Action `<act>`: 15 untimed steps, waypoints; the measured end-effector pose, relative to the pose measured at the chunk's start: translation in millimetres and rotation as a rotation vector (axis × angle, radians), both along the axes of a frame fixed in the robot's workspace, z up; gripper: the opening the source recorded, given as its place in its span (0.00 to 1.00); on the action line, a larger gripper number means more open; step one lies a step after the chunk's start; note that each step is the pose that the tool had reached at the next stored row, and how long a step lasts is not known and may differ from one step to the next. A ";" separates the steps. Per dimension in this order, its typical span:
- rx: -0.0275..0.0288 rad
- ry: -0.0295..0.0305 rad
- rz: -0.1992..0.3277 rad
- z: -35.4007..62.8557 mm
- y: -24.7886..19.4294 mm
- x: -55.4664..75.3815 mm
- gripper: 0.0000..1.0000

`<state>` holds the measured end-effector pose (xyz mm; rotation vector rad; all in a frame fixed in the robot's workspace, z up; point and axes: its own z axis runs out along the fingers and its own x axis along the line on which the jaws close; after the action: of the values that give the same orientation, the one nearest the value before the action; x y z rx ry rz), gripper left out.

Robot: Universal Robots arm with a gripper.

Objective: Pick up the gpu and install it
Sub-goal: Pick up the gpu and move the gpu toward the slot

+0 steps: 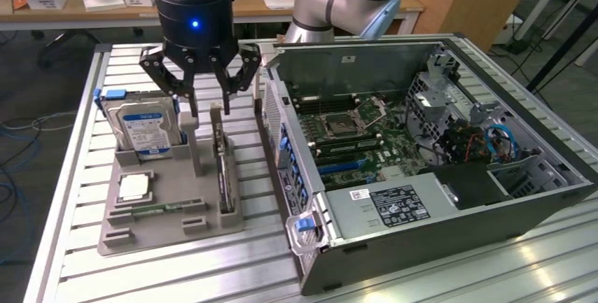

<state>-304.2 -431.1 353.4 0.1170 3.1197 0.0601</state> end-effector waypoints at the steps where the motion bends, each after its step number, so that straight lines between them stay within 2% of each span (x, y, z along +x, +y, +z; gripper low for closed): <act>1: 0.0000 0.0000 0.000 -0.9 0.0 1.5 0.49; 11: 0.0001 -0.0002 0.000 -17.7 0.0 2.9 0.49; 15: 0.0001 -0.0003 0.000 -27.2 0.0 3.0 0.49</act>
<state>-301.3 -431.1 326.1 0.1169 3.1194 0.0602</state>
